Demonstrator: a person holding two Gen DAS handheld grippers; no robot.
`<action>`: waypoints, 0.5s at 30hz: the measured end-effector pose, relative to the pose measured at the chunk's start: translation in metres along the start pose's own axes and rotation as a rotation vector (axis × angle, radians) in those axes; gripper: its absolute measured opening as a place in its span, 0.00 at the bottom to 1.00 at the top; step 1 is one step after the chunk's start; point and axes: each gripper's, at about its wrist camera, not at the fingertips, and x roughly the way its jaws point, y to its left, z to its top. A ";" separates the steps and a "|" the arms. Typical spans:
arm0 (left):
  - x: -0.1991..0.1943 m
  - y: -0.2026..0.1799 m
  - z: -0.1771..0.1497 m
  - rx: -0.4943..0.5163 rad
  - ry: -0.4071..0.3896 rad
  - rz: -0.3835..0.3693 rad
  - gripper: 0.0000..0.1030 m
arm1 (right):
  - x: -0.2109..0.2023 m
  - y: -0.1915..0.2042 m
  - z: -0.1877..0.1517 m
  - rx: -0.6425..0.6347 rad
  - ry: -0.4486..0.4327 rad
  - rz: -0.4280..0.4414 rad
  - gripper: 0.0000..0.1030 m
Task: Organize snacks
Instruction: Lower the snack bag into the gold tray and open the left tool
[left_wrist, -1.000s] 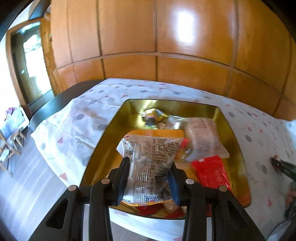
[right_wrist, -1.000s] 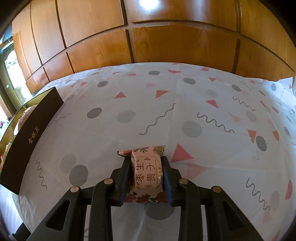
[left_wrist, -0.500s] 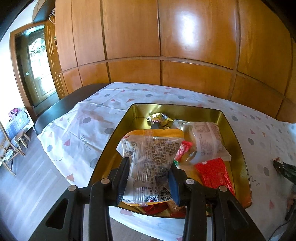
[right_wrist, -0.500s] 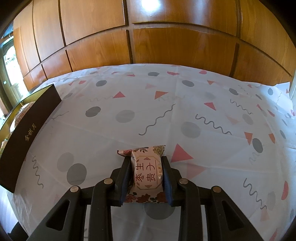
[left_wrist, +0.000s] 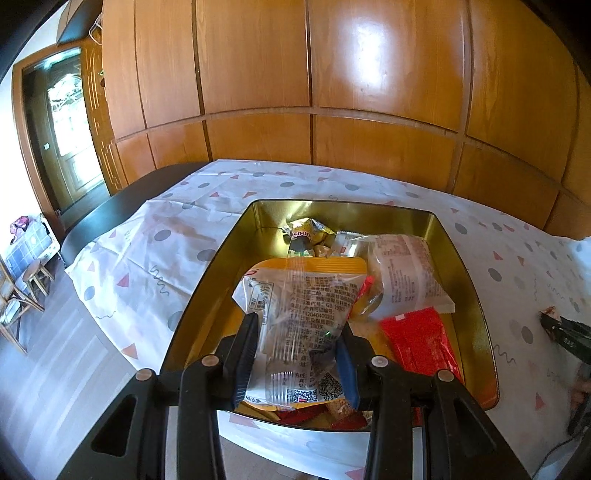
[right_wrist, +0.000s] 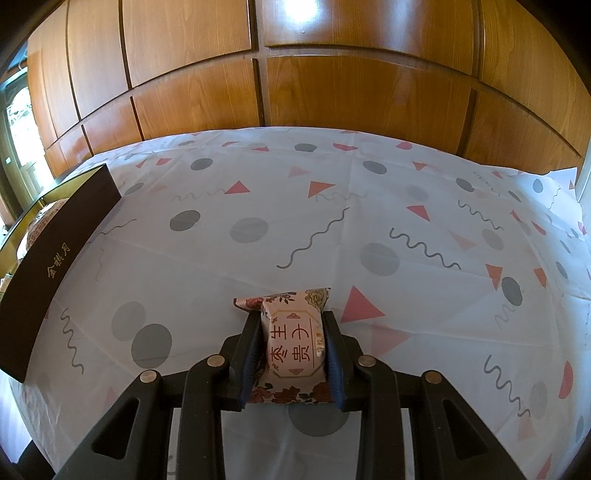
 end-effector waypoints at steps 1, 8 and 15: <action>0.001 0.000 0.000 -0.001 0.003 0.000 0.39 | 0.000 0.000 0.000 0.000 0.000 0.000 0.31; 0.010 0.002 -0.002 -0.015 0.040 -0.021 0.39 | 0.000 0.000 0.000 0.000 0.000 -0.001 0.31; 0.026 0.017 0.008 -0.083 0.098 -0.087 0.39 | 0.000 0.000 0.000 0.001 0.000 0.000 0.31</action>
